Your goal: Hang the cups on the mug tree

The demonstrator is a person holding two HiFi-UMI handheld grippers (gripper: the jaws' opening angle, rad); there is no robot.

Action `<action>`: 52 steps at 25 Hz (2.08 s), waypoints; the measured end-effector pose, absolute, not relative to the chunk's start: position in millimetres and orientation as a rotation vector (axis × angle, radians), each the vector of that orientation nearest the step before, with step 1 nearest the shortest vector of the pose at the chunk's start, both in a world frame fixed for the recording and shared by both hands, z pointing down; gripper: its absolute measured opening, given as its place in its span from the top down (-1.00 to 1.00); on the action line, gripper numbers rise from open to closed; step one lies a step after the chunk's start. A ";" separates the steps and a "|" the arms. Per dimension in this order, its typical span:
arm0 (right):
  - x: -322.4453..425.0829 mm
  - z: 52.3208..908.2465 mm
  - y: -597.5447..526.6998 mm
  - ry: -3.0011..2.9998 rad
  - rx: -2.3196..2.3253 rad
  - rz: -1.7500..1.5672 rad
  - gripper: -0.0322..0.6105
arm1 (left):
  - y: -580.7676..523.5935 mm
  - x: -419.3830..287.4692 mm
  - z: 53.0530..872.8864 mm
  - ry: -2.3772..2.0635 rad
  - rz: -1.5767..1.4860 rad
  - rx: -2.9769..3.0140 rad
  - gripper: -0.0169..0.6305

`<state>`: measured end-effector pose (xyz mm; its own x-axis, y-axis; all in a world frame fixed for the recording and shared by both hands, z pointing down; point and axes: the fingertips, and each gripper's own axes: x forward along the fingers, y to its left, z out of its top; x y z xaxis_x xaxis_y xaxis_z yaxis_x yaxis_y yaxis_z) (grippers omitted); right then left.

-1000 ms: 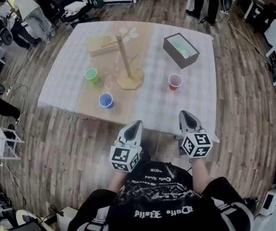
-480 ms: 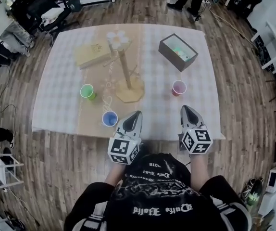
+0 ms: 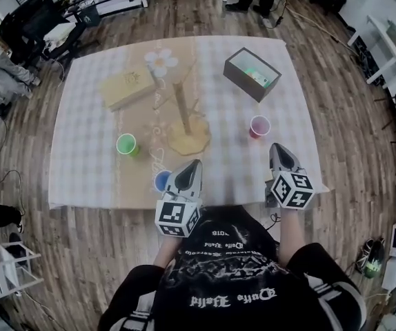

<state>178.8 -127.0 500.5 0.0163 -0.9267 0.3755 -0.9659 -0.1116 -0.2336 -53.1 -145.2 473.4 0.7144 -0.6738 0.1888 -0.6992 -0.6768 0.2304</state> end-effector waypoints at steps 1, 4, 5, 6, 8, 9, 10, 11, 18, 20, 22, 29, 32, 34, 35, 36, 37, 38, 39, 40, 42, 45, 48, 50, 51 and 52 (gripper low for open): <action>181.6 502.8 -130.7 -2.020 2.180 0.697 0.87 | -147.0 -56.0 473.5 -1.085 0.119 2.630 0.89; 190.1 509.1 -141.3 -1.984 2.174 0.743 0.87 | -150.1 -60.7 473.3 -1.095 0.098 2.616 0.89; 192.2 510.6 -144.6 -1.975 2.166 0.753 0.87 | -150.4 -61.7 473.4 -1.100 0.096 2.612 0.89; 193.8 512.2 -147.4 -1.967 2.157 0.762 0.87 | -150.0 -62.7 474.0 -1.105 0.099 2.607 0.89; 196.6 515.3 -152.9 -1.960 2.137 0.773 0.87 | -148.8 -63.5 476.2 -1.110 0.109 2.598 0.89; 198.6 516.7 -156.7 -1.963 2.125 0.777 0.85 | -149.4 -63.0 477.4 -1.113 0.113 2.597 0.89; 201.0 518.3 -161.4 -1.970 2.109 0.785 0.72 | -151.3 -62.2 478.3 -1.119 0.114 2.595 0.89; 203.5 520.1 -166.7 -1.978 2.090 0.797 0.58 | -154.1 -61.9 478.8 -1.129 0.113 2.590 0.89; 224.4 531.3 -198.3 -1.948 1.959 0.826 0.51 | -172.0 -65.6 467.0 -1.230 0.093 2.535 0.89; 227.1 537.8 -201.4 -1.935 1.911 0.838 0.51 | -173.8 -70.6 464.8 -1.254 0.091 2.507 0.89; 228.7 543.8 -208.6 -1.943 1.866 0.868 0.51 | -175.9 -75.6 461.4 -1.289 0.091 2.484 0.89; 230.1 568.2 -232.6 -1.936 1.750 0.862 0.53 | -173.1 -91.1 456.1 -1.402 0.095 2.434 0.89; 229.8 573.0 -237.0 -1.936 1.732 0.870 0.54 | -172.7 -100.6 454.7 -1.452 0.077 2.401 0.89; 228.8 575.9 -238.4 -1.939 1.719 0.875 0.55 | -171.3 -104.9 453.8 -1.485 0.076 2.390 0.89; 228.6 576.9 -238.5 -1.939 1.717 0.868 0.56 | -170.3 -106.4 453.7 -1.500 0.079 2.384 0.89; 228.5 577.4 -238.5 -1.938 1.717 0.855 0.60 | -169.4 -107.9 454.1 -1.514 0.084 2.377 0.89; 228.2 577.7 -238.6 -1.937 1.715 0.839 0.63 | -168.4 -109.8 454.8 -1.528 0.090 2.368 0.89; 227.7 578.0 -239.0 -1.938 1.709 0.822 0.63 | -167.6 -112.2 455.7 -1.543 0.093 2.358 0.89; 227.4 577.9 -240.1 -1.940 1.705 0.807 0.63 | -166.9 -114.9 456.7 -1.558 0.090 2.344 0.89; 227.6 577.5 -241.7 -1.943 1.704 0.794 0.66 | -166.4 -117.7 457.6 -1.573 0.083 2.330 0.89; 227.9 576.7 -244.2 -1.953 1.705 0.783 0.79 | -164.9 -122.3 459.8 -1.598 0.071 2.302 0.89; 224.9 575.4 -244.5 -1.969 1.684 0.776 0.79 | -161.2 -124.9 462.0 -1.618 0.065 2.276 0.89; 221.7 572.4 -244.8 -1.979 1.674 0.762 0.80 | -159.8 -123.1 460.8 -1.621 0.059 2.270 0.89; 220.6 570.9 -246.1 -1.979 1.681 0.750 0.80 | -159.8 -122.2 461.0 -1.621 0.051 2.265 0.89; 220.4 569.7 -247.1 -1.980 1.688 0.743 0.80 | -159.9 -122.0 461.4 -1.622 0.050 2.264 0.89; 220.2 568.1 -248.2 -1.982 1.697 0.737 0.80 | -159.9 -121.9 462.0 -1.623 0.051 2.263 0.89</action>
<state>220.2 -248.2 568.1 -0.1612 -0.7600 0.6296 -0.9867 0.1115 -0.1181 -121.9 -159.9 462.0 0.3413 -0.9109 0.2318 -0.9236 -0.2793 0.2626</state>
